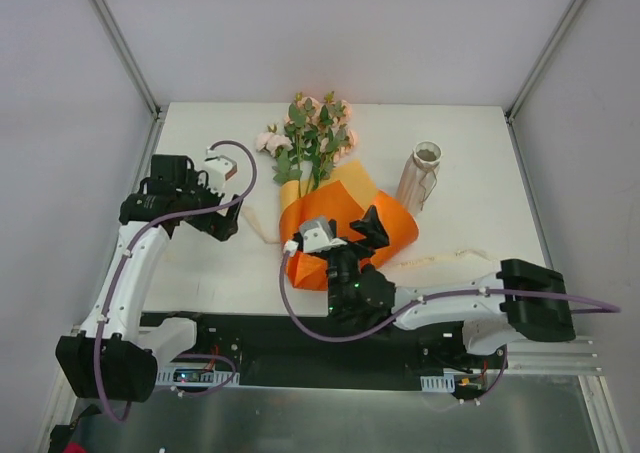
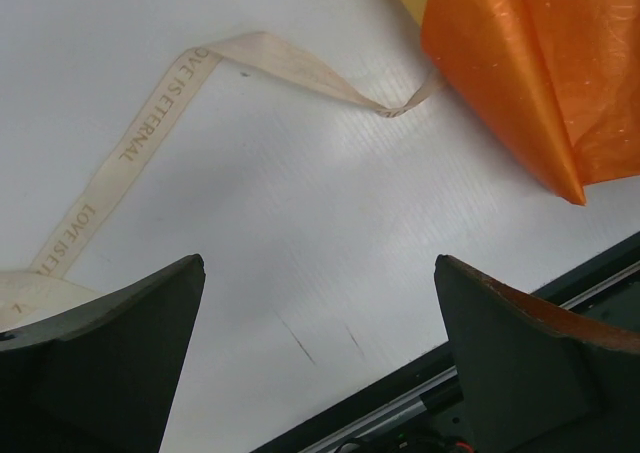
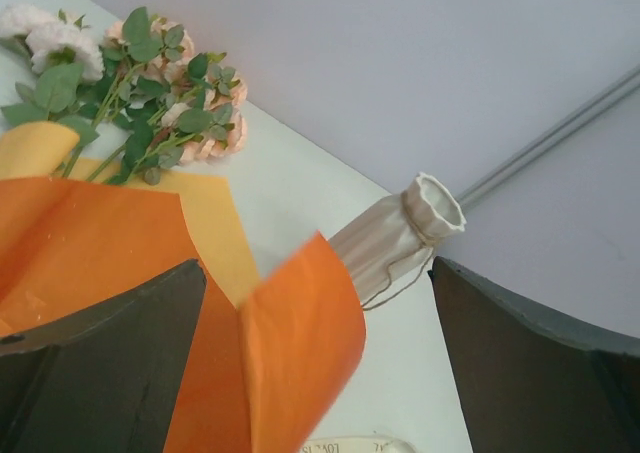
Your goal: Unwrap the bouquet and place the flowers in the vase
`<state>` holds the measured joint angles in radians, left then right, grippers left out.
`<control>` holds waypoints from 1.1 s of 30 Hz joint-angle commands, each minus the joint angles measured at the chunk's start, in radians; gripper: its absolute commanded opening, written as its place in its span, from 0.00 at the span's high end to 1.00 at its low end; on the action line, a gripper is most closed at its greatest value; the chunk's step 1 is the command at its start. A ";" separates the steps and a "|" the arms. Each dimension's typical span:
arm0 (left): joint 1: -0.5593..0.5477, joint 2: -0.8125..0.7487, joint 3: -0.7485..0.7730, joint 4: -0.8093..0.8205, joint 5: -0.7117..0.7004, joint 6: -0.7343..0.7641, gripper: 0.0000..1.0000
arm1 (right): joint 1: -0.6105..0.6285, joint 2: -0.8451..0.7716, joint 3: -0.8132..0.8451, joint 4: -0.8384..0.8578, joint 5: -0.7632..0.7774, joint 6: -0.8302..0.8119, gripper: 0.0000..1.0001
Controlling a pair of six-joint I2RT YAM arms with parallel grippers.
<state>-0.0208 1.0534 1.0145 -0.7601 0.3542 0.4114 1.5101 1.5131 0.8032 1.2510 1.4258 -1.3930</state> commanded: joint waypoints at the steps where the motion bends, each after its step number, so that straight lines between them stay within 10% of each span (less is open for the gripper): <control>1: -0.073 0.022 0.074 -0.027 0.034 -0.010 0.01 | 0.025 -0.180 0.007 0.280 0.159 -0.058 0.00; 13: -0.401 0.414 0.350 -0.015 0.094 0.023 0.01 | 0.079 -0.519 0.119 0.280 0.148 -0.199 0.00; 27: -0.496 0.974 0.837 -0.088 0.151 0.153 0.03 | 0.081 -0.738 0.039 0.275 0.168 -0.221 0.01; 33: -0.492 1.022 0.852 -0.139 0.135 0.182 0.29 | 0.081 -0.758 0.033 0.277 0.165 -0.225 0.01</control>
<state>-0.5114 2.0701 1.8286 -0.8158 0.4866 0.5442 1.5921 0.7784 0.8360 1.3220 1.4876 -1.6024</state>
